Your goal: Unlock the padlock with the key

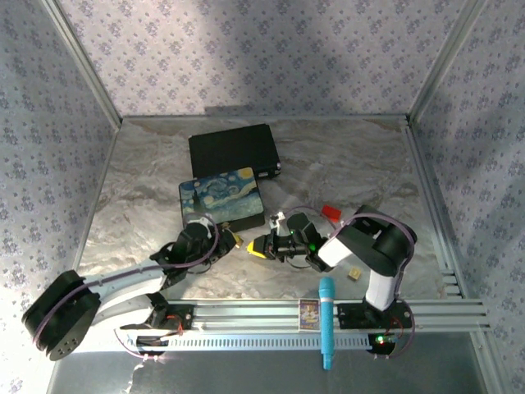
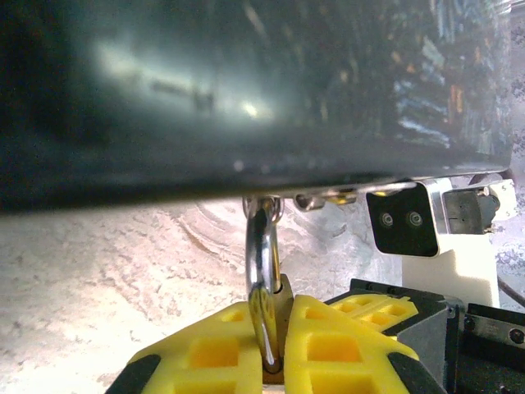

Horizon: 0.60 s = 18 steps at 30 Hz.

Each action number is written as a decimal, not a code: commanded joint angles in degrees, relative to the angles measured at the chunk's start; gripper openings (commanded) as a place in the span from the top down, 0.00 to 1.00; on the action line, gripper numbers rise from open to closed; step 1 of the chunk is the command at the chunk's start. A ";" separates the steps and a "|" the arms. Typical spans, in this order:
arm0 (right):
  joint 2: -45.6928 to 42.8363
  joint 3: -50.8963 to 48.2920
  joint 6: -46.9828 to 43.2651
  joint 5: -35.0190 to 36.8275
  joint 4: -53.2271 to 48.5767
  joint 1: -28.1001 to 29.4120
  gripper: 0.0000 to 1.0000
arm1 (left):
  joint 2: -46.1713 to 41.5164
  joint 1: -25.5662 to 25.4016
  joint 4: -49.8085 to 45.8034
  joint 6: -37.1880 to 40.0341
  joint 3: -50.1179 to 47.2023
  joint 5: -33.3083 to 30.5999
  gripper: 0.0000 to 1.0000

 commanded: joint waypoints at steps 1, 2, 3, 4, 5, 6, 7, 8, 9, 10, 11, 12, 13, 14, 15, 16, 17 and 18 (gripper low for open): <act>2.45 1.52 3.00 2.15 6.65 -0.23 1.00 | -1.74 -1.19 3.31 -1.42 0.43 3.17 1.00; 2.97 1.48 3.63 2.26 7.75 -0.23 1.00 | -1.59 -1.27 3.55 -1.58 0.34 3.03 1.00; 3.26 1.44 4.34 2.39 8.82 -0.17 1.00 | -1.38 -1.27 3.85 -1.88 0.38 2.93 1.00; 3.60 1.47 4.89 2.44 9.65 0.06 1.00 | -1.14 -1.19 4.02 -2.09 0.38 2.82 1.00; 3.81 1.55 5.61 2.71 10.42 0.34 1.00 | -1.12 -1.25 4.38 -2.35 0.30 2.54 1.00; 4.13 1.78 6.00 2.88 10.88 0.83 1.00 | -1.17 -1.33 4.80 -2.76 0.23 2.08 1.00; 4.41 2.16 6.40 2.93 11.19 1.36 1.00 | -1.32 -1.44 5.16 -3.05 0.21 1.62 1.00; 4.89 2.43 7.15 3.10 11.76 1.91 1.00 | -1.49 -1.66 5.26 -3.32 0.25 1.03 1.00; 5.46 2.69 8.04 3.30 12.79 2.29 1.00 | -1.68 -1.81 4.97 -3.52 0.42 0.43 1.00; 6.04 2.75 8.71 3.42 14.13 2.48 1.00 | -1.74 -2.12 4.51 -3.56 0.70 0.07 1.00; 6.37 2.83 9.24 3.50 15.35 2.55 1.00 | -1.74 -2.30 4.02 -3.44 1.11 -0.13 1.00; 6.48 2.75 9.27 3.63 15.51 2.37 1.00 | -1.65 -2.45 4.18 -3.43 1.17 -0.13 1.00; 6.46 2.82 9.07 3.69 15.02 2.20 1.00 | -1.45 -2.57 4.61 -3.65 1.02 -0.10 1.00; 6.58 2.93 8.76 3.59 14.52 2.11 1.00 | -1.38 -2.67 5.17 -3.78 0.87 -0.07 1.00; 6.84 2.92 8.79 3.60 14.59 2.03 1.00 | -1.34 -2.77 5.19 -3.94 0.82 -0.04 1.00; 7.11 3.03 8.83 3.52 14.94 1.98 1.00 | -1.25 -2.86 5.03 -4.01 0.97 0.02 1.00; 7.46 3.06 9.01 3.34 15.36 1.90 1.00 | -1.19 -3.05 5.16 -4.12 0.78 0.04 1.00; 7.60 3.12 9.15 3.32 15.54 1.81 1.00 | -1.06 -3.11 5.65 -4.31 0.57 -0.04 1.00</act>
